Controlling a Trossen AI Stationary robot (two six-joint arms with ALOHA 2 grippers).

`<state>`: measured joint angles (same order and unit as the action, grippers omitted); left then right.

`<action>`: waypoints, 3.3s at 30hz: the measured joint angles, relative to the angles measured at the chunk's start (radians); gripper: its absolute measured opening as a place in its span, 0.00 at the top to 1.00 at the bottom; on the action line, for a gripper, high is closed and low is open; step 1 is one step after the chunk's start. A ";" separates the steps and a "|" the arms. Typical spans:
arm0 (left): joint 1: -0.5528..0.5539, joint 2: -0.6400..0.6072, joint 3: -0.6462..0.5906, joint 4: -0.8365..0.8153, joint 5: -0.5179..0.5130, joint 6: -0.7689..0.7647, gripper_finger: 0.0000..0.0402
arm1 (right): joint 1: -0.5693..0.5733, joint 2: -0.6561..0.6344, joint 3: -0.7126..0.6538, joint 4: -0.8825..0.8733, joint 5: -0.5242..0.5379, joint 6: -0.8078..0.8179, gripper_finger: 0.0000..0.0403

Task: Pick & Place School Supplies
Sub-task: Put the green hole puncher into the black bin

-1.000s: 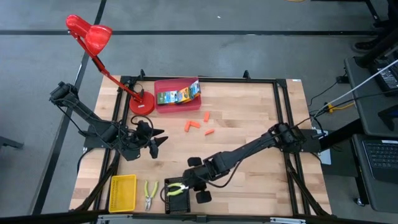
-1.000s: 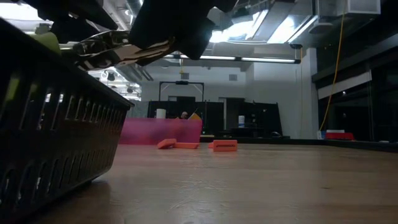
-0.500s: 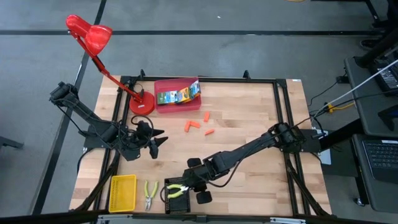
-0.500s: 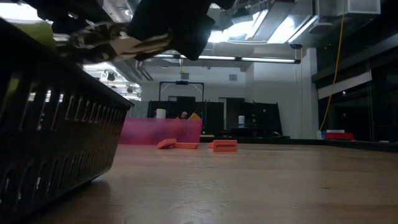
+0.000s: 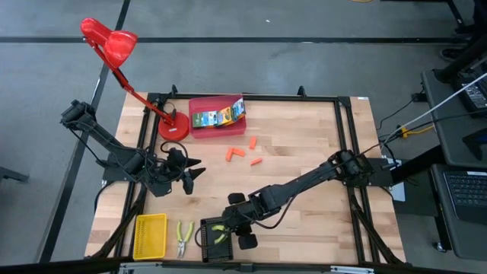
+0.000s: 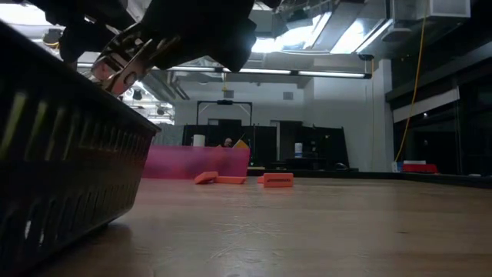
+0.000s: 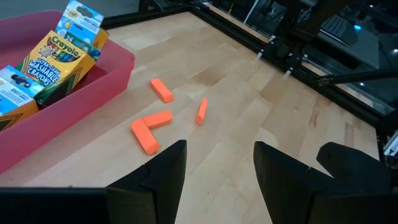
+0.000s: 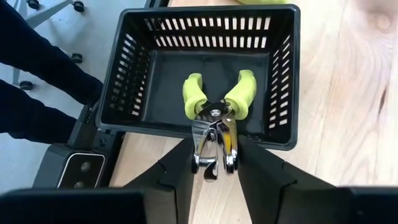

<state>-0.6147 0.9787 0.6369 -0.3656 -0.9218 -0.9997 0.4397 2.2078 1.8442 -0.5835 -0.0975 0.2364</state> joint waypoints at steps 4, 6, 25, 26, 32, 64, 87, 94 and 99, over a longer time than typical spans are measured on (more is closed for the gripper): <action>0.000 0.000 0.000 0.000 0.000 0.000 0.54 | 0.000 0.000 0.000 0.001 0.001 0.002 0.72; 0.000 0.000 0.000 0.000 0.000 0.000 0.54 | 0.000 0.000 0.000 0.007 0.001 0.009 0.72; 0.000 0.000 0.000 0.000 -0.002 -0.009 0.54 | -0.002 0.020 0.000 0.112 -0.009 0.003 0.72; 0.000 0.000 0.000 -0.001 -0.002 -0.009 0.54 | -0.003 0.031 0.000 0.127 -0.020 0.003 0.72; 0.000 0.000 0.000 -0.005 0.009 -0.012 0.54 | -0.005 0.042 0.000 0.150 -0.030 -0.002 0.72; 0.000 0.000 0.000 -0.027 0.018 -0.007 0.54 | -0.006 0.031 0.000 0.085 0.025 0.044 0.47; -0.120 0.027 -0.010 -0.209 0.486 -0.378 0.54 | -0.014 -0.108 0.000 -0.502 0.417 0.209 0.48; -0.161 0.131 -0.011 -0.098 0.615 -0.375 0.54 | -0.038 -0.134 -0.001 -0.708 0.557 0.254 0.48; -0.198 0.266 0.064 -0.097 0.696 -0.350 0.54 | -0.042 -0.197 -0.041 -0.714 0.601 0.249 0.49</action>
<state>-0.8128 1.2449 0.7009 -0.4629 -0.2255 -1.3495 0.3976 2.0103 1.8030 -1.2973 0.5035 0.4858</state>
